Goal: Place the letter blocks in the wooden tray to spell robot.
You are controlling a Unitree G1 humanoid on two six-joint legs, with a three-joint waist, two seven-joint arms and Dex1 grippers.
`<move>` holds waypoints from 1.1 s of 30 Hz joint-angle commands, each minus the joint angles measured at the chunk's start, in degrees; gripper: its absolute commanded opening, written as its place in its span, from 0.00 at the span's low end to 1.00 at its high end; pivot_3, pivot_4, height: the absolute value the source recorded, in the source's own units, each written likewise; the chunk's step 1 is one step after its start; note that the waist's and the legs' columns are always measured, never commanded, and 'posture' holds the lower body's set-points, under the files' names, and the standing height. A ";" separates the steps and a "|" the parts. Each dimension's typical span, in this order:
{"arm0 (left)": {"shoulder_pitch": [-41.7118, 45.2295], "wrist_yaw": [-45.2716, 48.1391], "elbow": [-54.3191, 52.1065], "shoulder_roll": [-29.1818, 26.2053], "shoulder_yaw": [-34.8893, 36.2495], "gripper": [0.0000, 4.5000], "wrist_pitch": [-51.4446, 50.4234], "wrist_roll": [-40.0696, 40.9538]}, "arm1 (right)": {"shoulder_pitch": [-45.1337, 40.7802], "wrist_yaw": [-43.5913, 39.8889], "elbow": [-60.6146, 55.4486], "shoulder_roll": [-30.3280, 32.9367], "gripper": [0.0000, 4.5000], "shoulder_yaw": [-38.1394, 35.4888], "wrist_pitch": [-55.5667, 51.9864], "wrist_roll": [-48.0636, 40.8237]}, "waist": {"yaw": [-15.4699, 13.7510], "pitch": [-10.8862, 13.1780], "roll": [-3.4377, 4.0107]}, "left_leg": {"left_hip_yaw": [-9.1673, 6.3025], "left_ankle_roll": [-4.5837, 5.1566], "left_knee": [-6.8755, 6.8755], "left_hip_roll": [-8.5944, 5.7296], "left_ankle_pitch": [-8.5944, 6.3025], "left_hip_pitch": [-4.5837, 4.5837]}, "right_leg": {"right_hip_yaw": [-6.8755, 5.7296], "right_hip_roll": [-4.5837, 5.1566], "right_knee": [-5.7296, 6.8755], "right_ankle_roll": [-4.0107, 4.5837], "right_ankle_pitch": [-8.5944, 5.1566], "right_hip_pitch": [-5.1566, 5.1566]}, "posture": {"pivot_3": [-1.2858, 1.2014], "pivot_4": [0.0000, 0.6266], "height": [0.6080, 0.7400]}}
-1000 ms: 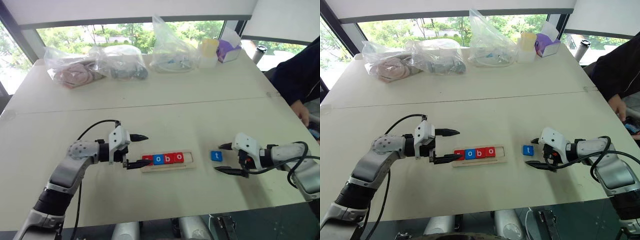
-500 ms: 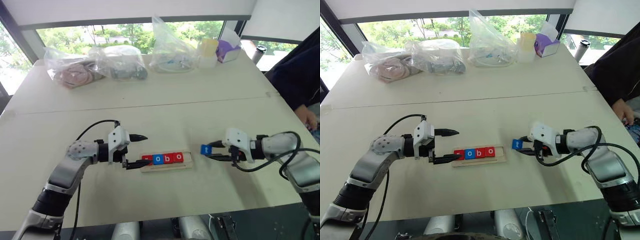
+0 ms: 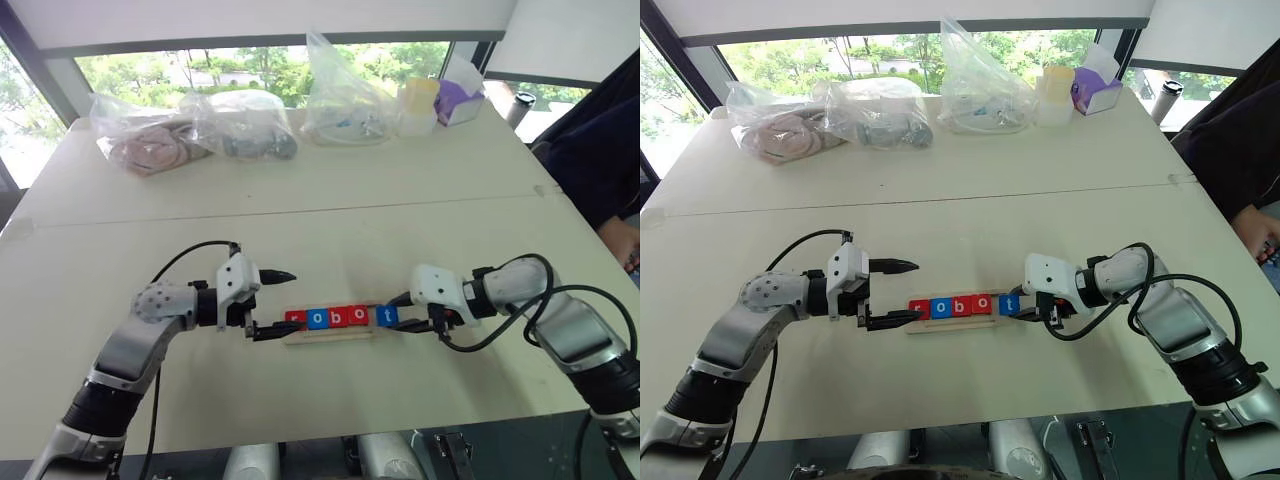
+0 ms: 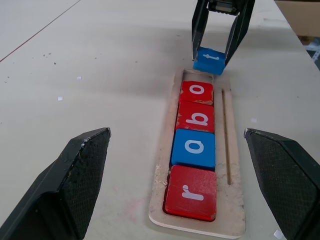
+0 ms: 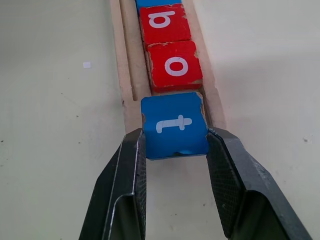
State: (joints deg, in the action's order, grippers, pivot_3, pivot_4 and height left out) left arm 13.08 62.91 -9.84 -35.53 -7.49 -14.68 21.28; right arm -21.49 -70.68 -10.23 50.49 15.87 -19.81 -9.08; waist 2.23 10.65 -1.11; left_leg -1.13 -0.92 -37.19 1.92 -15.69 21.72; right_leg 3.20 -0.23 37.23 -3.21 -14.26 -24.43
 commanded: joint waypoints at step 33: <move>-1.87 -2.15 -4.29 -0.78 1.63 1.00 -0.88 1.58 | -4.38 -1.53 3.39 -5.88 0.25 2.43 1.69 3.45 | 0.12 0.00 0.00 | -0.01 0.00 0.00 0.00 0.00 -0.02 | -0.01 0.00 0.03 -0.09 0.10 0.00 | 0.52 0.24 1.00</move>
State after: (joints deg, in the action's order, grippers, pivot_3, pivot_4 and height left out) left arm 11.35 60.90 -12.14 -35.95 -7.45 -15.80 21.96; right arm -24.94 -72.30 -6.21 44.94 18.45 -18.37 -5.68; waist 2.35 10.65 -1.11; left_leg -1.14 -0.93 -37.19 1.92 -15.69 21.70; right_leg 3.19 -0.23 37.26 -3.30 -14.16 -24.43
